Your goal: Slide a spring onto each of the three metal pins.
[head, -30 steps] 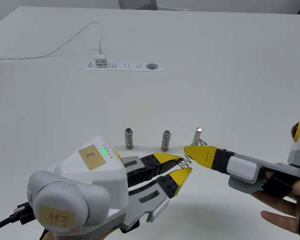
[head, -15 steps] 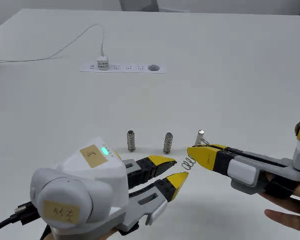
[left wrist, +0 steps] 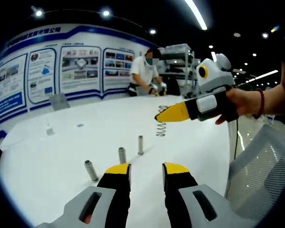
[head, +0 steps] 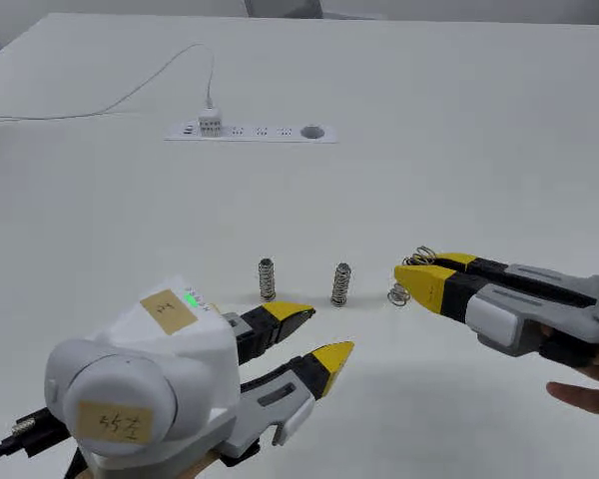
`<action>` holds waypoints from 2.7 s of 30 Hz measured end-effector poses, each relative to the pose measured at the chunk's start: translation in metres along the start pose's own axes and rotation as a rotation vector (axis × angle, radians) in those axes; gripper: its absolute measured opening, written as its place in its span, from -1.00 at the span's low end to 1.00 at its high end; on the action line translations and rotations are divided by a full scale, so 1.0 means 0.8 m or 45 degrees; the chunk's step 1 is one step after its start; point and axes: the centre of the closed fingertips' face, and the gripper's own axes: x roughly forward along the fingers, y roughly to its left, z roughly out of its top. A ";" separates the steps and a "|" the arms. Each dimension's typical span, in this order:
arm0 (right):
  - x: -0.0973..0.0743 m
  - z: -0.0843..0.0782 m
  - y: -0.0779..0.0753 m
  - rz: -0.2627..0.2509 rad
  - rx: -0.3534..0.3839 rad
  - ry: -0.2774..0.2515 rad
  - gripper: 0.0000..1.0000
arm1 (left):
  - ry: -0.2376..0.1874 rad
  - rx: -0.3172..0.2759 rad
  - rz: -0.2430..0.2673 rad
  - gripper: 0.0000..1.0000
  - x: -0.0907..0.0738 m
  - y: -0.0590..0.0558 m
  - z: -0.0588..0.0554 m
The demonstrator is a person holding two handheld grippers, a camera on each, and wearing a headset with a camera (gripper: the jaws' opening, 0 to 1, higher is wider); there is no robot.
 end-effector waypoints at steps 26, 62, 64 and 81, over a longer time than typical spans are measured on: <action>0.031 0.005 -0.080 -0.178 -0.155 0.007 -0.77 | 0.035 -0.037 0.160 -0.06 -0.007 0.039 -0.021; 0.058 -0.042 -0.108 -0.267 -0.238 0.117 -0.76 | 0.095 -0.098 0.281 0.34 -0.017 0.067 -0.040; 0.058 -0.045 -0.109 -0.270 -0.247 0.126 -0.76 | 0.099 -0.095 0.282 0.34 -0.017 0.067 -0.041; 0.065 -0.072 -0.116 -0.272 -0.247 0.198 -0.76 | 0.104 -0.097 0.274 0.30 -0.017 0.066 -0.042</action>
